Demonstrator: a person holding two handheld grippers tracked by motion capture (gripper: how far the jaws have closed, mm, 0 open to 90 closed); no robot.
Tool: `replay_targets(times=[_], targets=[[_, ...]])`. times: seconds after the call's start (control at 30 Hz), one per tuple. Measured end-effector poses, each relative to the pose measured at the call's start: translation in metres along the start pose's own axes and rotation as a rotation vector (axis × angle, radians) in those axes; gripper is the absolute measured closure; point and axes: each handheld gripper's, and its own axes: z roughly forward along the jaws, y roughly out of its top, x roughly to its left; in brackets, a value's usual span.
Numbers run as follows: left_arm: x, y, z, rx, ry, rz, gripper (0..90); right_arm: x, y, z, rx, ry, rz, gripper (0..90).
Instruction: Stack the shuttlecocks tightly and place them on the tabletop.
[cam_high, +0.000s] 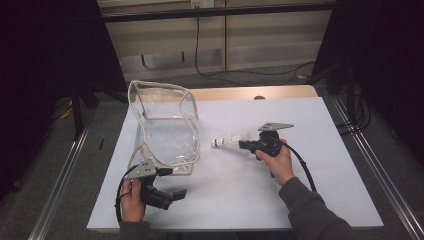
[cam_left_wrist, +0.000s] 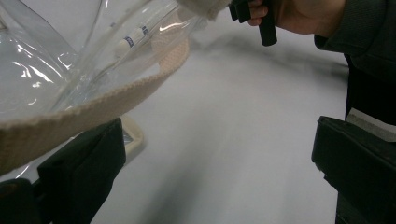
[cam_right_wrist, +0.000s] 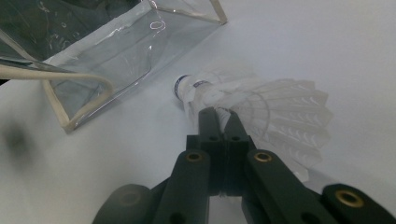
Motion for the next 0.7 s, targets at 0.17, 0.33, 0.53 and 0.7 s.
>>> replay_targets(times=[0.17,0.33,0.53,0.7], targets=[[0.0,0.0001,-0.0002,-0.001,-0.002,-0.001,3.0,-0.0001,-0.0005,0.0007,0.007,0.004,0.002,89.5],[-0.0001,0.0,0.0001,-0.002,0.0,0.0,3.0,-0.0003,-0.0015,0.0019,0.016,-0.003,0.007,89.1],[0.0001,0.0,-0.0001,0.0,0.0,0.0,3.0,-0.0006,-0.0021,0.0017,0.021,-0.015,0.007,83.0],[-0.0002,0.0,0.0003,-0.002,0.0,0.0,3.0,0.0004,-0.0019,0.0002,0.026,-0.024,0.0,74.9]])
